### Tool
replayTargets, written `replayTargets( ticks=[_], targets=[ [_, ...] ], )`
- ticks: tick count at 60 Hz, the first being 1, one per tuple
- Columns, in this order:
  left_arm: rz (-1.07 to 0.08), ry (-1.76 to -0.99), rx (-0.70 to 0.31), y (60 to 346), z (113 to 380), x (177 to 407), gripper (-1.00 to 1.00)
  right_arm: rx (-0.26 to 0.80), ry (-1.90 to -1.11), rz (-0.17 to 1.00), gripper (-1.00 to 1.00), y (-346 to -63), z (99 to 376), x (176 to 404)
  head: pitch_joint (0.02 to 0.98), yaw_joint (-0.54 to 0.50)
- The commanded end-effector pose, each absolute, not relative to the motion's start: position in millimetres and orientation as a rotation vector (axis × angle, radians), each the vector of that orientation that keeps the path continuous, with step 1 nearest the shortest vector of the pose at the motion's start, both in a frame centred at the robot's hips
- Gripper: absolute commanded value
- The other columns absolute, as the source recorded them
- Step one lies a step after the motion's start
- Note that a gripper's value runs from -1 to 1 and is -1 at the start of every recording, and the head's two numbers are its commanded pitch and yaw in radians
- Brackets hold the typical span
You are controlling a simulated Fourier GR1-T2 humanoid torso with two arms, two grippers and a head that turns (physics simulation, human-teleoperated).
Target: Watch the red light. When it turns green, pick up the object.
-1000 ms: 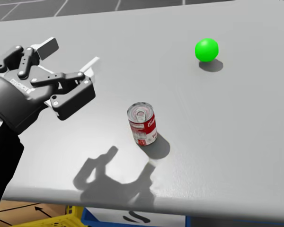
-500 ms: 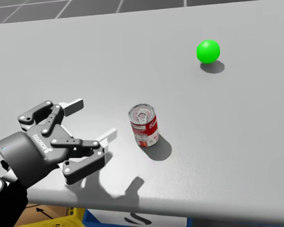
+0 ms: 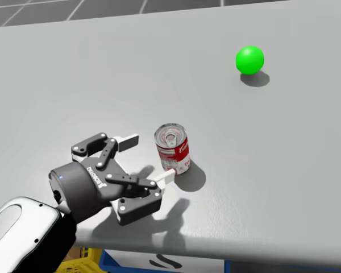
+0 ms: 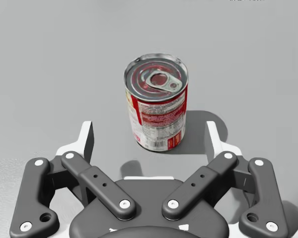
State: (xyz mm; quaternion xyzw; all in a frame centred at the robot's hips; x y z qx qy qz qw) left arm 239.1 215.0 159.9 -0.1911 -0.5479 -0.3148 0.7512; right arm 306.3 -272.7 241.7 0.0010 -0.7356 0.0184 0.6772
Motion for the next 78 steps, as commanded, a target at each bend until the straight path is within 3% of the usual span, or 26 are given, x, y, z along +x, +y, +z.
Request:
replayTargets(
  ticks=[1, 33, 35, 36, 37, 39, 55, 78],
  targets=[
    [-0.685, -1.172, -0.442, 199.0, 155.5, 252.6, -1.0, 0.002, -1.657, 0.041, -1.0, -273.5, 242.7, 305.9, 0.862, 0.19],
    [-0.636, -1.103, -0.448, 178.1, 145.7, 282.2, -0.96, 0.0, -1.671, 0.035, -1.0, -275.8, 246.3, 303.8, 0.861, 0.19],
    [-0.633, -1.101, -0.446, 178.5, 145.0, 281.6, -0.8, 0.0, -1.671, 0.035, -1.0, -275.9, 246.3, 303.8, 0.861, 0.18],
    [-0.632, -1.101, -0.447, 178.7, 144.4, 281.4, -0.4, 0.0, -1.671, 0.035, -1.0, -275.9, 246.3, 303.8, 0.861, 0.18],
    [-0.637, -1.093, -0.443, 179.7, 143.3, 280.5, 0.91, 0.0, -1.671, 0.035, -1.0, -275.7, 246.3, 303.8, 0.861, 0.18],
    [-0.637, -1.092, -0.442, 180.0, 143.0, 280.2, 0.99, 0.0, -1.671, 0.036, -1.0, -275.7, 246.3, 303.8, 0.86, 0.19],
    [-0.682, -1.073, -0.449, 177.5, 139.2, 274.4, 1.0, -0.002, -1.677, 0.033, -1.0, -276.2, 247.5, 303.6, 0.794, 0.2],
    [-0.734, -1.066, -0.454, 173.3, 135.9, 268.8, 1.0, -0.006, -1.678, 0.031, -1.0, -276.4, 247.2, 303.6, 0.522, 0.22]
  ],
)
